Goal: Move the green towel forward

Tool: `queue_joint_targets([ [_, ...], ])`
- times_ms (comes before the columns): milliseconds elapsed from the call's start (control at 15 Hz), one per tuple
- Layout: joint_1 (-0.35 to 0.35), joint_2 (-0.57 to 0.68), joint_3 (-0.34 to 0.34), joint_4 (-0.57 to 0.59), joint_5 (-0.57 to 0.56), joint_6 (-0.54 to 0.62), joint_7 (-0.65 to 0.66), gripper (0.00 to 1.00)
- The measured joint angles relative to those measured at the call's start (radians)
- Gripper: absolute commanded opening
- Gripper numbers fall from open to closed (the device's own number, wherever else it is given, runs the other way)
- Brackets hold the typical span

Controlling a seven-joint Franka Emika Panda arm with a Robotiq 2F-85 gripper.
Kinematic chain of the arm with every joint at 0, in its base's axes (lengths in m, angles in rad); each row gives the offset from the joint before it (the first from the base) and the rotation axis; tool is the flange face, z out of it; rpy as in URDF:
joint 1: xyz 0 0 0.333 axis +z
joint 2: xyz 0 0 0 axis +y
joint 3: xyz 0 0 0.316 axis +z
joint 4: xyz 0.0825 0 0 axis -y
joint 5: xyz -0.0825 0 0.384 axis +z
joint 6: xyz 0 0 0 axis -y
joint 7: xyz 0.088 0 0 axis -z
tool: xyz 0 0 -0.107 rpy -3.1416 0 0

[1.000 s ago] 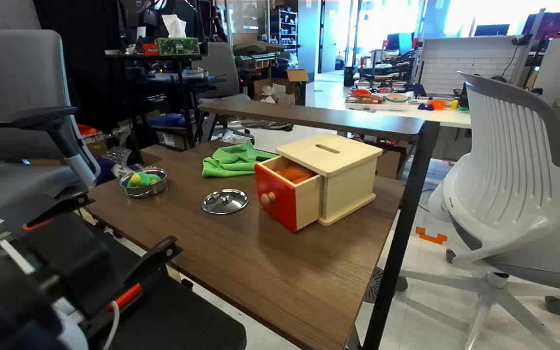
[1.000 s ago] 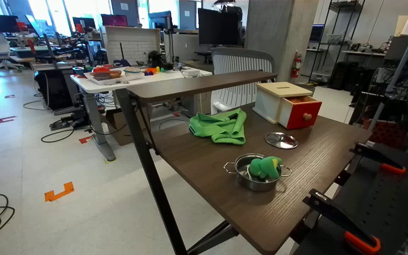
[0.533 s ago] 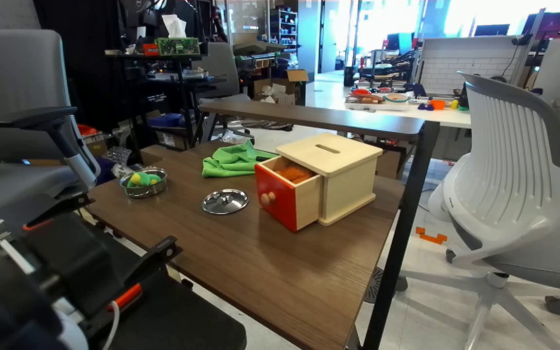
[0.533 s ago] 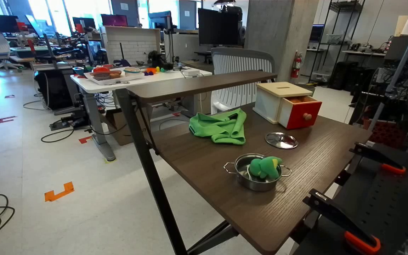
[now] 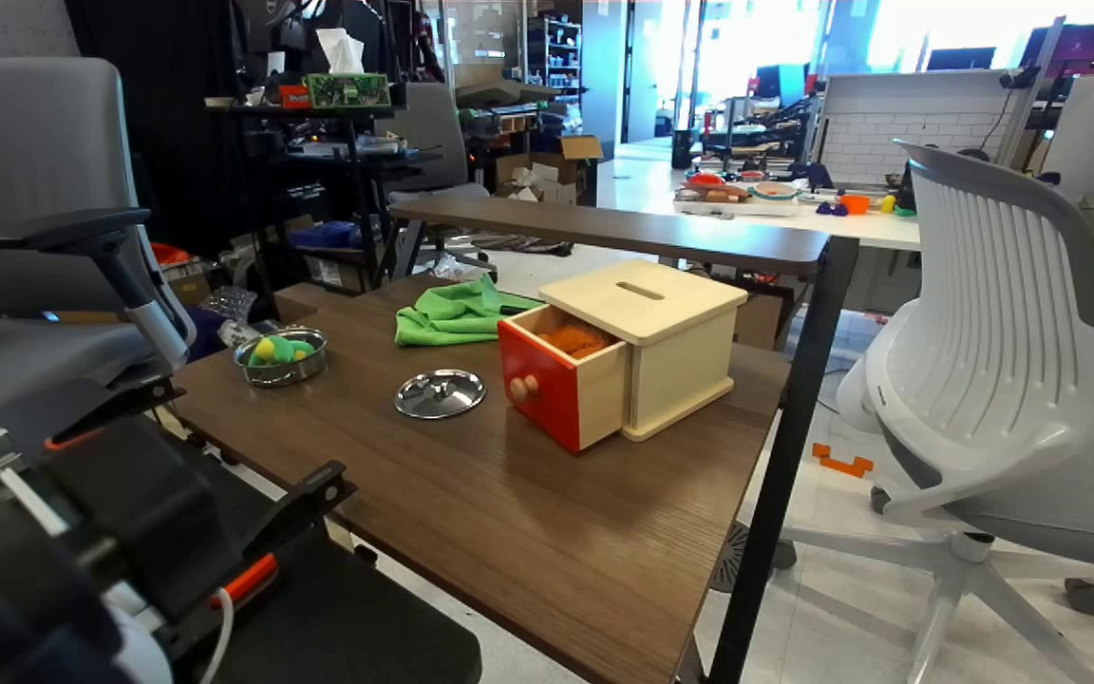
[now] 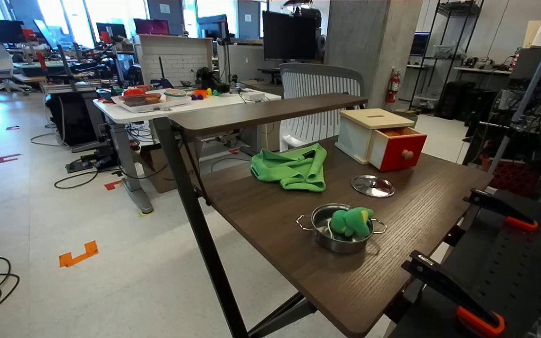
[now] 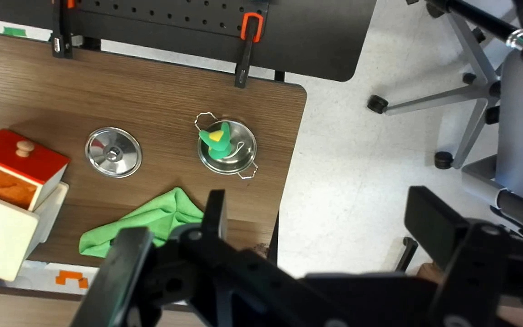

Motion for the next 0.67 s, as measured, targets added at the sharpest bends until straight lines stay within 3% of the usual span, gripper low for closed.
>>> queue_joint_targets([
  [333,-0.001,0.058,-0.03,-0.134,0.0,0.207,-0.043,1.0],
  [667,-0.008,0.167,-0.106,-0.228,-0.004,0.401,-0.146,1.0],
])
